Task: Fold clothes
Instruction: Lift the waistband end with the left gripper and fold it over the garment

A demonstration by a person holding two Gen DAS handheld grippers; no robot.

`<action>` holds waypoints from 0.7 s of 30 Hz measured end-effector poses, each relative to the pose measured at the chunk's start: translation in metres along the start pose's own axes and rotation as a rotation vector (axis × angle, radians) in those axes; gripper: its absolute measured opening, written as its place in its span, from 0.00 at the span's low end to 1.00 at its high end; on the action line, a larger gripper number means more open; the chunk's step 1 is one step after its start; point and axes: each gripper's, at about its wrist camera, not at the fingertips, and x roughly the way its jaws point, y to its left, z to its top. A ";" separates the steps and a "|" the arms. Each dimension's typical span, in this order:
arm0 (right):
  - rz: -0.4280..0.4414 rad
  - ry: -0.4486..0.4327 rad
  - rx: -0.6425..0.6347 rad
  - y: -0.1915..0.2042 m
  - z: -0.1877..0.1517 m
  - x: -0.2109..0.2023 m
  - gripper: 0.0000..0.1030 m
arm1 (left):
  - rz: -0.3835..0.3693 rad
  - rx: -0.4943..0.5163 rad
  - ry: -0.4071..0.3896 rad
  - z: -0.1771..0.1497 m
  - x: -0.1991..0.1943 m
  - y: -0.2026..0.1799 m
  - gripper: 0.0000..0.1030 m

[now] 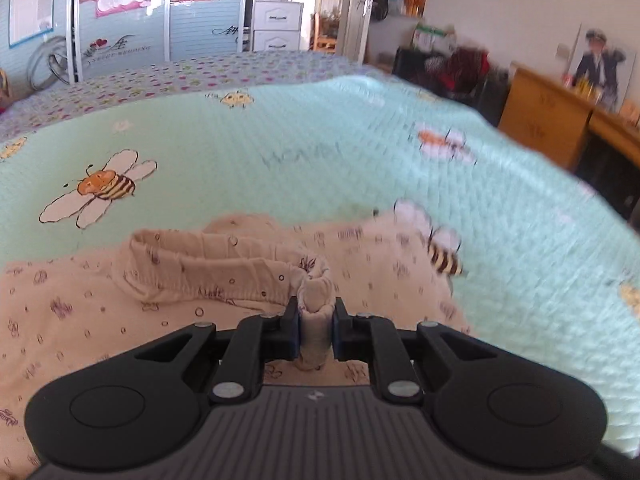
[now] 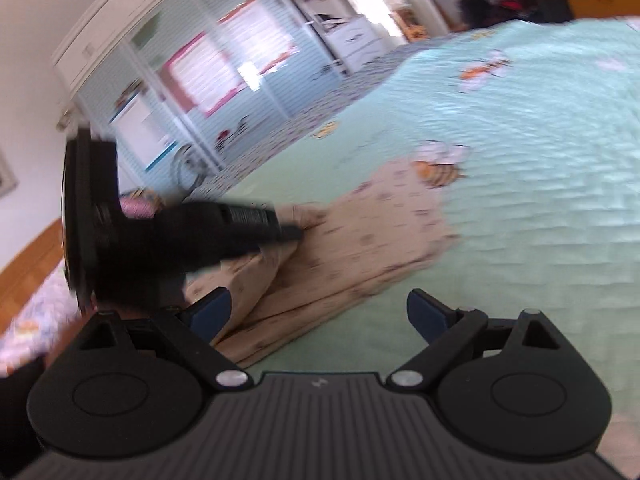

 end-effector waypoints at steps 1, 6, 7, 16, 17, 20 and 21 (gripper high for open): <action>-0.006 0.000 0.019 -0.007 0.001 0.000 0.92 | 0.011 -0.002 0.003 -0.001 0.002 -0.002 0.14; -0.005 0.002 0.069 -0.029 0.006 0.003 0.92 | 0.036 -0.022 -0.034 0.006 -0.008 -0.013 0.14; -0.001 0.002 0.077 -0.032 0.006 0.004 0.92 | 0.035 -0.027 -0.052 0.009 -0.015 -0.018 0.14; -0.004 -0.023 0.167 -0.053 0.013 -0.003 0.92 | -0.083 0.144 -0.103 0.021 -0.015 -0.090 0.15; -0.010 -0.031 0.182 -0.057 0.014 -0.005 0.92 | -0.090 0.157 -0.049 0.015 0.000 -0.094 0.15; -0.040 -0.038 0.234 -0.069 0.016 -0.006 0.92 | -0.089 0.166 0.066 0.000 0.030 -0.096 0.16; -0.050 -0.038 0.251 -0.074 0.016 -0.007 0.91 | -0.088 0.162 0.069 -0.002 0.032 -0.095 0.17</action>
